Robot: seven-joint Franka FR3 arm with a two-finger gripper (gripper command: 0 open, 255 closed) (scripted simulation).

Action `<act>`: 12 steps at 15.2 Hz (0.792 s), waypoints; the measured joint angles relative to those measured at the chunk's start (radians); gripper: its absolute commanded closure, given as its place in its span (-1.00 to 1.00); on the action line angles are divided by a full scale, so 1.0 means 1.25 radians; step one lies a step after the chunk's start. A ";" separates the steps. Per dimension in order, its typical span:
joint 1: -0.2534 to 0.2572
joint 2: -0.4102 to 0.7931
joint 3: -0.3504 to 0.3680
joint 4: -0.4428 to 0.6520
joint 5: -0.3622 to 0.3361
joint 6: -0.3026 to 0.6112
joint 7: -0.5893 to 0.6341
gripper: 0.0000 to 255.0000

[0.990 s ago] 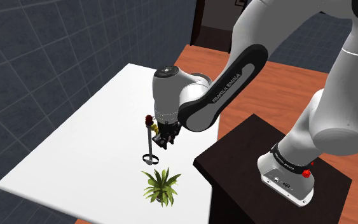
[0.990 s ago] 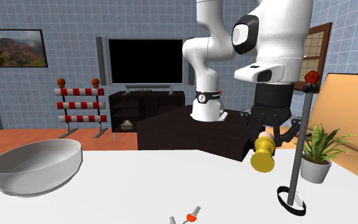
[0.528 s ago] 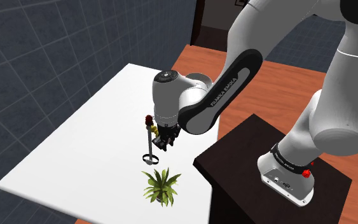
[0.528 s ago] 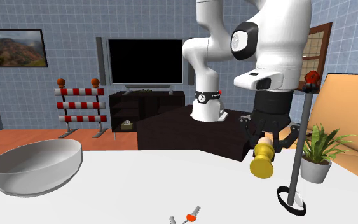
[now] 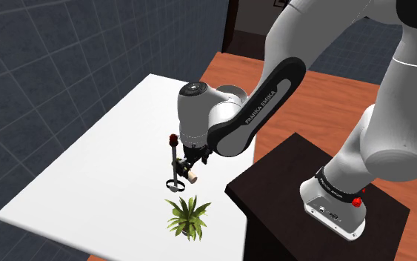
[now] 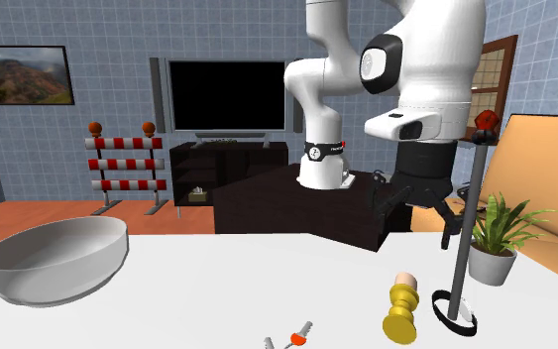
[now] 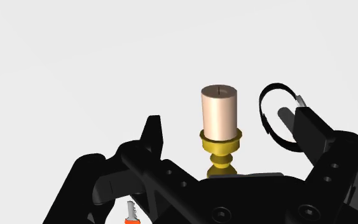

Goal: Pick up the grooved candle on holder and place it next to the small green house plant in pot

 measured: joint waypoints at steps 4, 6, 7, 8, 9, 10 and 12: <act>-0.016 -0.053 0.021 0.001 0.040 -0.048 -0.029 -1.00; -0.023 -0.085 0.031 0.005 0.065 -0.081 -0.047 -1.00; -0.023 -0.091 0.034 0.007 0.070 -0.089 -0.049 -1.00; -0.024 -0.093 0.034 0.008 0.072 -0.092 -0.051 -1.00; -0.024 -0.095 0.035 0.009 0.073 -0.094 -0.052 -1.00; -0.024 -0.095 0.035 0.009 0.073 -0.095 -0.052 -1.00; -0.024 -0.096 0.035 0.009 0.074 -0.095 -0.052 -1.00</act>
